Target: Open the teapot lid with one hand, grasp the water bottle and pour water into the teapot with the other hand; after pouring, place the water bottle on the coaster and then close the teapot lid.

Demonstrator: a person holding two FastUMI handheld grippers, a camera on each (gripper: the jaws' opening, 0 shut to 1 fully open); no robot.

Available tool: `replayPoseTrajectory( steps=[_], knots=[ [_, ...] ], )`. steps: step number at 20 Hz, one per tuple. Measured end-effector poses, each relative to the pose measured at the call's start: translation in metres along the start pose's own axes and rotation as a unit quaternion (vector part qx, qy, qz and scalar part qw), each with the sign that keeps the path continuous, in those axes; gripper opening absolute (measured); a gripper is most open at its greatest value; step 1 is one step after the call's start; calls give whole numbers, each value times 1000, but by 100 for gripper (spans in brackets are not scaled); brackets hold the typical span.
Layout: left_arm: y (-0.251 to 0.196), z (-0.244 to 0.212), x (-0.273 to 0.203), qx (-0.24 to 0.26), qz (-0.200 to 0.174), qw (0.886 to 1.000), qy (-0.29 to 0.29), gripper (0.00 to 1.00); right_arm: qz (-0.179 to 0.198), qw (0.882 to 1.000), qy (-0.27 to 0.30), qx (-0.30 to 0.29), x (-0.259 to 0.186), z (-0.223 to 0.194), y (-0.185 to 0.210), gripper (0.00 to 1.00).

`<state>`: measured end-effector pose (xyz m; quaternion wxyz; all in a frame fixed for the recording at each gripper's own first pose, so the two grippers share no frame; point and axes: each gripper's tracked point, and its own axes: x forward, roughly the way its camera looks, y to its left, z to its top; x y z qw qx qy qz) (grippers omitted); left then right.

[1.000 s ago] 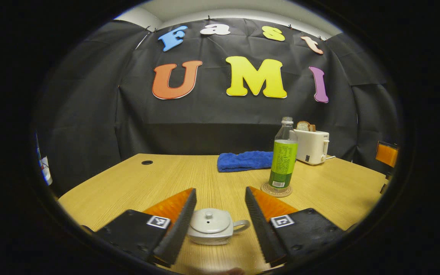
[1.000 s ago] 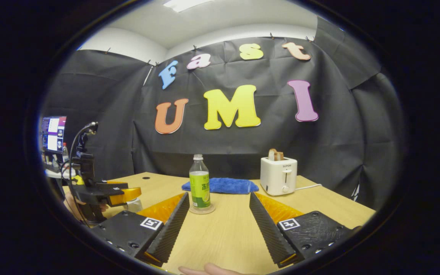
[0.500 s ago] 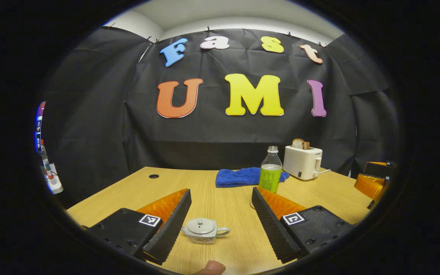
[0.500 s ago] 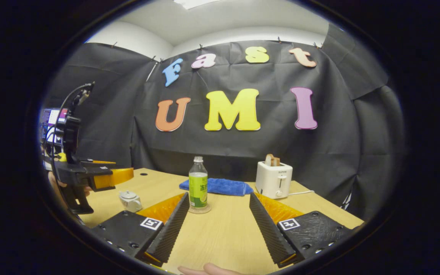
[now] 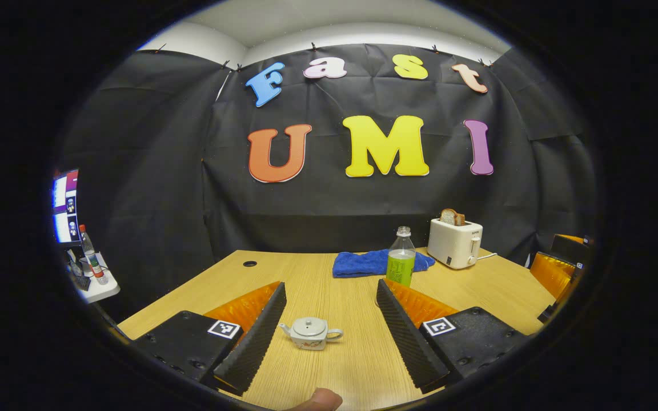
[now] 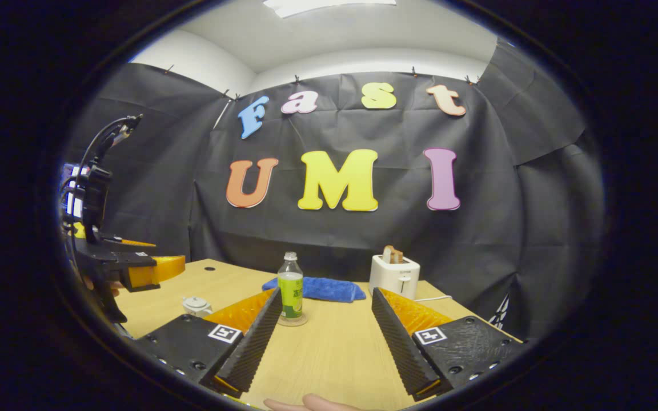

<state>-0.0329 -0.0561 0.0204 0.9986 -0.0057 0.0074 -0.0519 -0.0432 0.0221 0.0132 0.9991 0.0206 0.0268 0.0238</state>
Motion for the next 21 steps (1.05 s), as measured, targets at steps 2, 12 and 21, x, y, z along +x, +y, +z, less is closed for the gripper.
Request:
replayPoseTrajectory(
  steps=[2,12,21],
  knots=[
    [3,8,-9,-4,3,1000,-11,100,-21,1000,2,0,-6,7,-11,94],
    [2,27,-32,15,6,999,-47,100,-22,998,46,38,-6,-4,-21,94],
    [5,14,-21,16,15,999,-34,100,-11,999,40,14,-6,-5,-14,94]
  ],
)
